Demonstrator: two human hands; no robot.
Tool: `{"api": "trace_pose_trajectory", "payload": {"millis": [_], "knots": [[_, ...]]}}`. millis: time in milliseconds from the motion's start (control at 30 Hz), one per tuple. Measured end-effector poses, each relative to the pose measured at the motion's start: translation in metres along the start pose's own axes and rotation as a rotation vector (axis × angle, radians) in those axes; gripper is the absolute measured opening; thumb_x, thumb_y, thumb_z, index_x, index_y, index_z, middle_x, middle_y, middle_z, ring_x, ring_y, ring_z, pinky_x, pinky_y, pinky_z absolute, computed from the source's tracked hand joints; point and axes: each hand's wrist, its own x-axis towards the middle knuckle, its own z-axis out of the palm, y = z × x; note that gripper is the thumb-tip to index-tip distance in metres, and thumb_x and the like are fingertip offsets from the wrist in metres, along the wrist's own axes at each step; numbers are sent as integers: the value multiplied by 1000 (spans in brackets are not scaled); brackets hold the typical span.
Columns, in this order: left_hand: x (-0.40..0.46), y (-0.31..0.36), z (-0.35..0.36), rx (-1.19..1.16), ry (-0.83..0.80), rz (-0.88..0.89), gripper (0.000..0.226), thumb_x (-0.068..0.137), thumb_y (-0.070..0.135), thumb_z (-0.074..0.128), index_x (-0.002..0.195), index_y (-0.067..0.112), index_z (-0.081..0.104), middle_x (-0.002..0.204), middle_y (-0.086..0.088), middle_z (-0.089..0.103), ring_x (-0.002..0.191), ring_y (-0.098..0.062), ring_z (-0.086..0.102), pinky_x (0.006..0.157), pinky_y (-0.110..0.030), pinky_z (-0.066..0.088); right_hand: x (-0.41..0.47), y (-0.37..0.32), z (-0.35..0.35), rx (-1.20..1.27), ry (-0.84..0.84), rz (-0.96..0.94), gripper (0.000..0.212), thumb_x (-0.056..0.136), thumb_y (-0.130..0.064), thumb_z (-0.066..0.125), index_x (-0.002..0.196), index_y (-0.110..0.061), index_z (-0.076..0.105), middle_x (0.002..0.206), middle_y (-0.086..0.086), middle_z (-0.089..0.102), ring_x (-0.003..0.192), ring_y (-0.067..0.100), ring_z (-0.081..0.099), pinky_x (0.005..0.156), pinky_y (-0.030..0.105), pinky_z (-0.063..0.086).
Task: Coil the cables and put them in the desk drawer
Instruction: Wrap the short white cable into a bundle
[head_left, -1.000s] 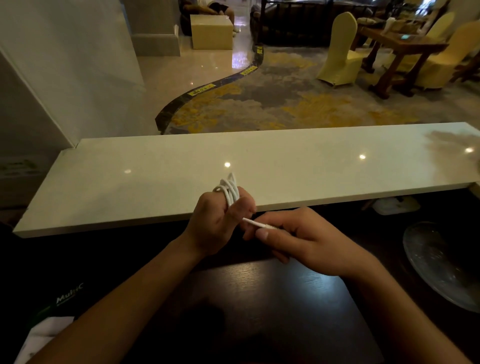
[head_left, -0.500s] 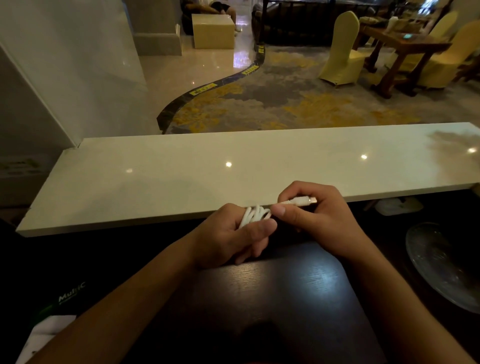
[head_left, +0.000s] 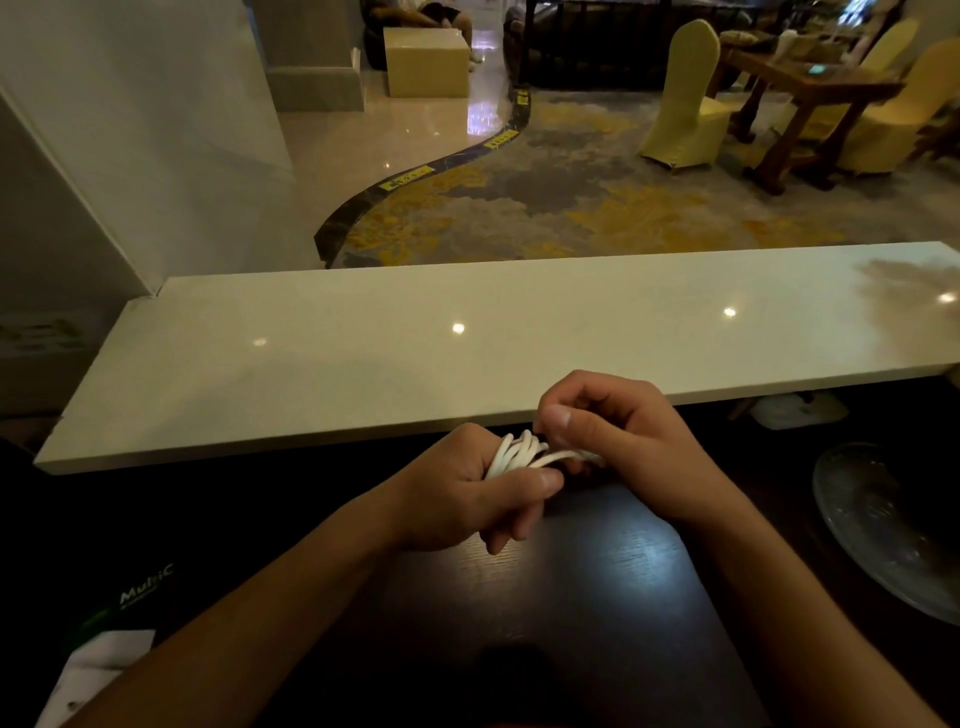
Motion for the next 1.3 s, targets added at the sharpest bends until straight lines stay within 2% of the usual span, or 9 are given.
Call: {"api": "trace_pose_trajectory", "payload": {"millis": [267,400,567,700,833,1000,1067,1200,1300], "knots": [[3,-6,-12,-1,205,50,40,96,25,59,58,16,63,51,-3,61,46,-16,56,57,-25,46,0,1,-7,-8,-32,-46,6,93,-4,65,96,-9,67,73,5,64,66,18,60,63,27,51],[1,-8,-11,4,77,-57,38,94,28,65,57,17,63,52,-1,61,47,-21,55,60,-38,46,-2,-4,-9,63,-16,-54,12,88,-6,69,98,-12,71,80,3,72,75,17,68,74,27,55],[0,5,-5,-28,-78,-34,42,96,32,60,58,14,64,51,2,60,48,-22,53,60,-40,44,3,5,5,126,63,19,5,91,-13,65,91,-12,70,82,1,68,78,17,65,74,29,52],[2,9,-5,-81,-118,-14,52,96,40,55,59,4,62,50,-17,56,48,-27,51,60,-42,44,5,12,16,168,65,109,17,93,-19,55,97,-8,67,96,9,68,88,22,64,78,33,50],[3,5,-1,-150,-145,26,50,98,36,51,61,4,61,51,-19,55,46,-27,50,55,-44,42,4,15,24,204,59,186,21,92,-25,51,88,-8,63,79,2,60,75,17,55,68,28,44],[7,5,0,-260,-166,111,41,101,34,56,67,12,63,64,-23,66,38,-11,53,44,-19,42,3,13,36,314,164,176,23,90,-29,51,77,-10,55,64,-1,48,61,13,46,57,26,39],[10,6,0,-294,-170,136,40,100,30,55,66,10,62,65,-26,67,40,-14,57,50,-22,47,4,12,42,325,248,156,22,88,-28,51,78,-8,52,62,-1,45,58,12,45,53,25,40],[16,2,4,-362,-69,126,42,97,34,57,62,11,61,57,-8,70,54,-39,66,64,-30,54,8,6,47,304,434,90,16,86,-23,53,73,-13,52,61,-3,46,57,8,46,52,21,41],[19,-5,2,-411,-61,139,44,87,52,66,69,12,68,69,-14,73,53,-27,68,68,-27,56,9,3,47,264,483,34,15,86,-19,52,75,-10,51,60,-5,49,55,6,49,51,19,44]]}}
